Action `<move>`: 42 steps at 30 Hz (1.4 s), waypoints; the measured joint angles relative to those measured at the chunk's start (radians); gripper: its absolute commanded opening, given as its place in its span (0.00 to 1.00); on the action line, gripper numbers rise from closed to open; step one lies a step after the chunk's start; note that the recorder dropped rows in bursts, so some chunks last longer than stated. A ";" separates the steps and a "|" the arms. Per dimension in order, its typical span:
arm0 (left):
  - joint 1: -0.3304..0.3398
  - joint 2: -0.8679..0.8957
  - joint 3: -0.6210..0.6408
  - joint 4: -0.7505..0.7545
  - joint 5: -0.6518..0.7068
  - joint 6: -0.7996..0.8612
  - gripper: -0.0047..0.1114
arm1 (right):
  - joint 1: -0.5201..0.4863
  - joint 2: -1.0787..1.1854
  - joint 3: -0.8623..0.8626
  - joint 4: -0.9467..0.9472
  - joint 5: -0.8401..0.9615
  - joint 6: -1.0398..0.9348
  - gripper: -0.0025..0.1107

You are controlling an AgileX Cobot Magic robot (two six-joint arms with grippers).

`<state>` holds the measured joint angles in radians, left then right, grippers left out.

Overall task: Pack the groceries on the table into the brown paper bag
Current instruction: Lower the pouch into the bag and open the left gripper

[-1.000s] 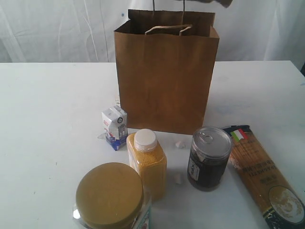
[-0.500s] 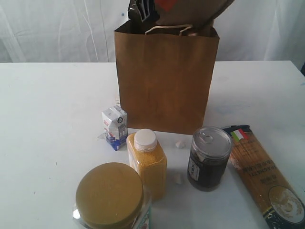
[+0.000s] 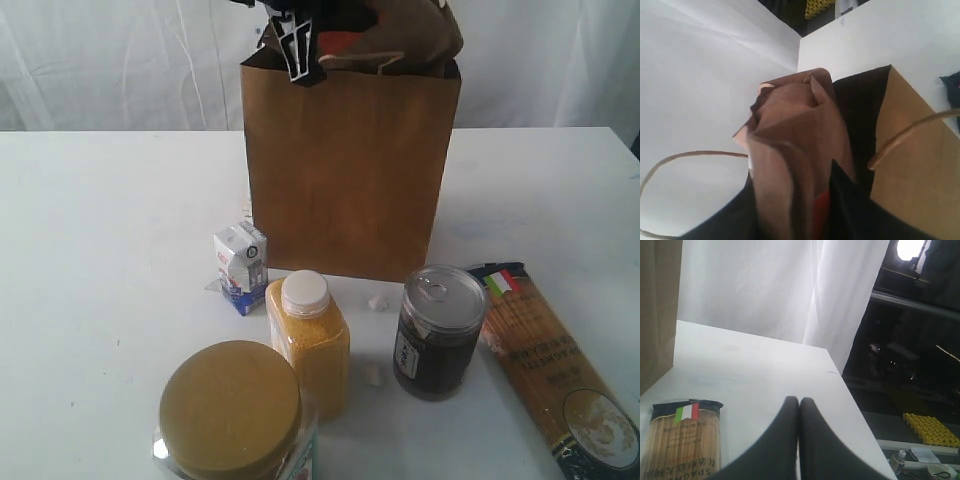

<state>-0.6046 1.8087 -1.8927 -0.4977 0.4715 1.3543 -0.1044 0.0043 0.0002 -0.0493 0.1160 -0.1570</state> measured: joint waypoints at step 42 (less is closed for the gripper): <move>0.000 -0.195 -0.012 0.004 0.225 -0.295 0.04 | 0.000 0.000 0.000 0.000 0.000 0.000 0.02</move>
<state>-0.6046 1.6140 -1.9048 -0.4934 0.6964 1.0590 -0.1044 0.0043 0.0002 -0.0493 0.1160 -0.1570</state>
